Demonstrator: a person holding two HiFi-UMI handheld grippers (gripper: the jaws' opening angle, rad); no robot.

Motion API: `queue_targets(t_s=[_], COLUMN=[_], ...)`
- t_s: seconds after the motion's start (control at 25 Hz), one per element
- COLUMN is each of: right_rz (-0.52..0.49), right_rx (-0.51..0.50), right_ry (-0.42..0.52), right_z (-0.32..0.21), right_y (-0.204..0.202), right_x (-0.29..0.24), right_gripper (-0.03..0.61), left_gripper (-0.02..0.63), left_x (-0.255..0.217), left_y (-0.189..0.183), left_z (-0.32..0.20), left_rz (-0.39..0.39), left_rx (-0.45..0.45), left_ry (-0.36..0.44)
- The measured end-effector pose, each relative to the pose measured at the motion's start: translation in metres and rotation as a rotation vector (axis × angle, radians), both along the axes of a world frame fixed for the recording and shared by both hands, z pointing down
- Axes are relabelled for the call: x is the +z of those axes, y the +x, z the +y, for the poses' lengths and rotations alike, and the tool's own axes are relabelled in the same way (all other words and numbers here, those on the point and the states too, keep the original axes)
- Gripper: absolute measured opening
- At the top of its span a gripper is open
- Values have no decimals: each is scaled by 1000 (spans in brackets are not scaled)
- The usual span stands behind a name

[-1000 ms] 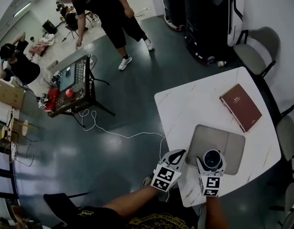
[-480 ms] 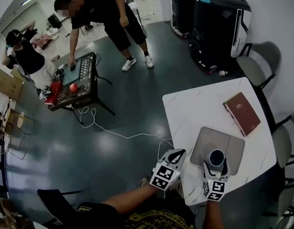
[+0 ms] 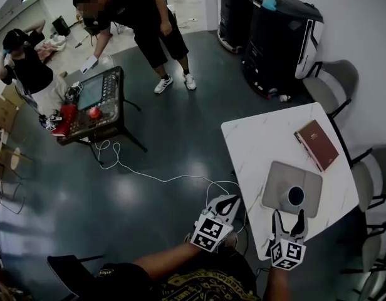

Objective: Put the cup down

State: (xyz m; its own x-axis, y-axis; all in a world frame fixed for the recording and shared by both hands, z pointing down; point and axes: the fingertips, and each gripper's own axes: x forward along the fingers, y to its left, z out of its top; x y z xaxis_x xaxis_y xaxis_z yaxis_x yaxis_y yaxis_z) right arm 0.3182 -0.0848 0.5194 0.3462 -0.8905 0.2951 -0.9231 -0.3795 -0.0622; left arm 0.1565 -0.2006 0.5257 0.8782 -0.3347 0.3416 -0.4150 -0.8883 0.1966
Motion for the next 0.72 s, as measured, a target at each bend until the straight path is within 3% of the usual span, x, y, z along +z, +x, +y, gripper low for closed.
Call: queue_targets(t_s=[0.16,0.56,0.72], right_rz=[-4,-17,-18], right_rx=[-5,-55,-110], right_ry=[33,26,17], right_z=[-6,0,8], right_y=[-49,-159,-186], right_x=[-17,-44,-50], right_gripper=[410,69,14], left_gripper=[10,10,9], left_x=[-13,-23,-34], left_y=[-34,-96,-111], left_z=[6,34,50], left_rz=[24,60,80], left_rx=[49,126,108], left_ry=[21,-9,-12])
